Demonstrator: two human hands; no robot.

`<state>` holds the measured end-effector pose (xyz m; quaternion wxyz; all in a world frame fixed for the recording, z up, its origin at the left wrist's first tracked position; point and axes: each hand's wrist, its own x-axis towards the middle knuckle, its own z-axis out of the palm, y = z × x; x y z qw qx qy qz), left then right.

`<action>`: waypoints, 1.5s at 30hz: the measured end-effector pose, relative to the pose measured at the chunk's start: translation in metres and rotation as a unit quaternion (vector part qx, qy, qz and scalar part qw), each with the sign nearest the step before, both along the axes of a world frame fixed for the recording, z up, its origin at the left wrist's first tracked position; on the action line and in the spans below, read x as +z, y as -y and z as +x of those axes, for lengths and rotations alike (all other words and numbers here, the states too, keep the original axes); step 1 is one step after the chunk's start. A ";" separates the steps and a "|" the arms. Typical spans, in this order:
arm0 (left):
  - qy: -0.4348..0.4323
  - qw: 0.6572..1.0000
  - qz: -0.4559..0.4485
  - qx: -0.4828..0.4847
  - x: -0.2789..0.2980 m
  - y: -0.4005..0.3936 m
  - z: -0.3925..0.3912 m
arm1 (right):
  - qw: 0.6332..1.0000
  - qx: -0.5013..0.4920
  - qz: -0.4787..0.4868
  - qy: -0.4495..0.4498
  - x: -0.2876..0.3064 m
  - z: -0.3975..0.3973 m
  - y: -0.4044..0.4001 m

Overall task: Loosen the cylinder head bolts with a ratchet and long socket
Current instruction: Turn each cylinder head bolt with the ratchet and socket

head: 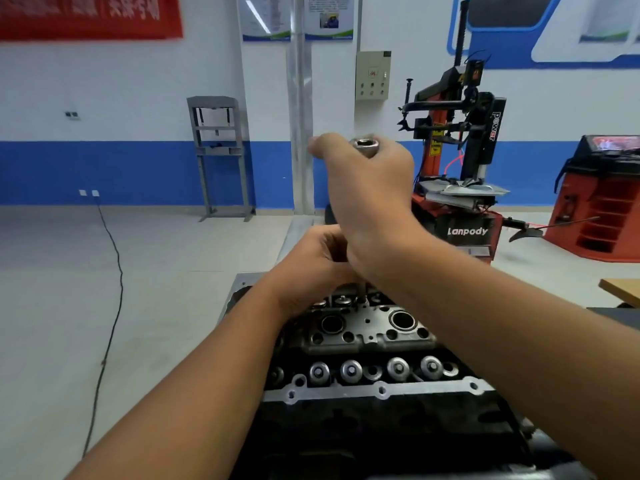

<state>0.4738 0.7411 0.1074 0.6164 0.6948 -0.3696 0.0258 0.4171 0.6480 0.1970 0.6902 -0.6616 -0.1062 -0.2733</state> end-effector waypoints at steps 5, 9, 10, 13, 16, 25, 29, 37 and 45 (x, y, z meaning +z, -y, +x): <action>-0.113 0.987 -0.059 -0.096 -0.002 -0.002 0.001 | 0.896 0.382 -0.153 -0.166 0.028 0.029 0.033; -0.128 0.986 -0.043 -0.101 -0.002 -0.009 0.004 | 0.874 0.444 -0.117 -0.160 0.032 0.027 0.052; -0.114 0.989 -0.038 -0.085 -0.001 -0.009 0.004 | 0.898 0.395 -0.100 -0.162 0.029 0.025 0.049; -0.041 0.998 -0.010 -0.042 0.001 -0.007 0.003 | 0.984 0.141 -0.054 -0.100 0.012 0.007 0.027; 0.006 0.999 0.026 -0.039 0.008 -0.005 -0.007 | 0.999 0.049 -0.016 -0.013 -0.002 -0.012 0.008; -0.101 0.992 0.000 -0.077 0.003 -0.020 0.003 | 0.849 0.483 -0.150 -0.150 0.038 0.029 0.050; -0.073 0.997 -0.008 -0.023 0.005 -0.016 0.003 | 0.936 0.341 -0.020 -0.089 0.014 0.036 0.040; -0.056 0.998 -0.010 -0.018 0.007 -0.011 0.000 | 0.952 0.293 0.065 0.054 -0.001 0.039 0.044; -0.066 0.996 -0.033 -0.052 0.003 -0.011 -0.001 | 0.839 0.544 0.009 -0.022 0.004 0.060 0.057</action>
